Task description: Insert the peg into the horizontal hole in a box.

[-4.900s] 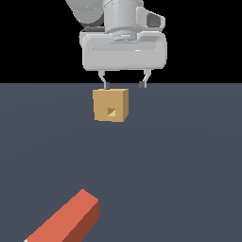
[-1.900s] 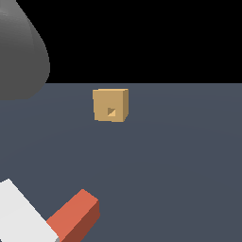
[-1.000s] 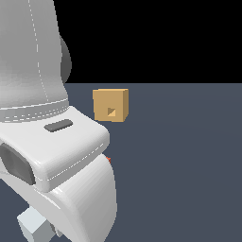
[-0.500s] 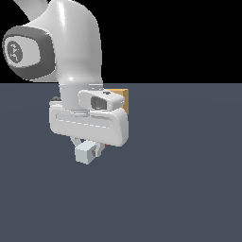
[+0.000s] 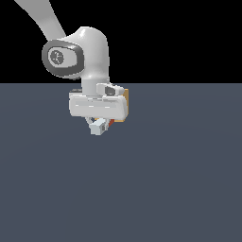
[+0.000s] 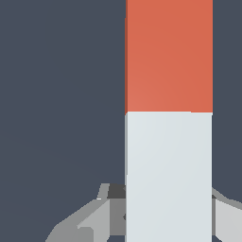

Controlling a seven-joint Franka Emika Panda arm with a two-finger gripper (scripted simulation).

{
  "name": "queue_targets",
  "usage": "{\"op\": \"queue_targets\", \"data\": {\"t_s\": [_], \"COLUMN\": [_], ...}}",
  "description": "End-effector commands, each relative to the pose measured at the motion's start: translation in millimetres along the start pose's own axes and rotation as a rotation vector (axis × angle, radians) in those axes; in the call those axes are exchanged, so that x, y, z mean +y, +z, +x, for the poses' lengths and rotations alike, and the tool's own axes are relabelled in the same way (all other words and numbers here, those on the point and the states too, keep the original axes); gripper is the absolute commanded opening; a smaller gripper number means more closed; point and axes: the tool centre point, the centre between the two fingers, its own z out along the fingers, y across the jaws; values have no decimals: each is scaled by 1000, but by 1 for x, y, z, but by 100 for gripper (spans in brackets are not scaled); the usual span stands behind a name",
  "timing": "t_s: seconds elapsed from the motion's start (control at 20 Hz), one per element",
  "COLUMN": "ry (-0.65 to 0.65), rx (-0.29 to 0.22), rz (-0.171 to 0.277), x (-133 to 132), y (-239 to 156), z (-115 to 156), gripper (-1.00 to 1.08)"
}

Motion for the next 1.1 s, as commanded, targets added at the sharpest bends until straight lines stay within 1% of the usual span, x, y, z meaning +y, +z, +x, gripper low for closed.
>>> {"op": "queue_targets", "data": {"t_s": [0.0,0.15,0.35,1.05], "ry": [-18,-35,-47,-51], "rx": [0,0,0,2], "rz": [-2,-2,-2,-2], "x": [-6,-12,-17,-14], "y": [-3,-4,-5,-6], "z": [23,42,56,56], "gripper": [-100,-100,-100,-100]}}
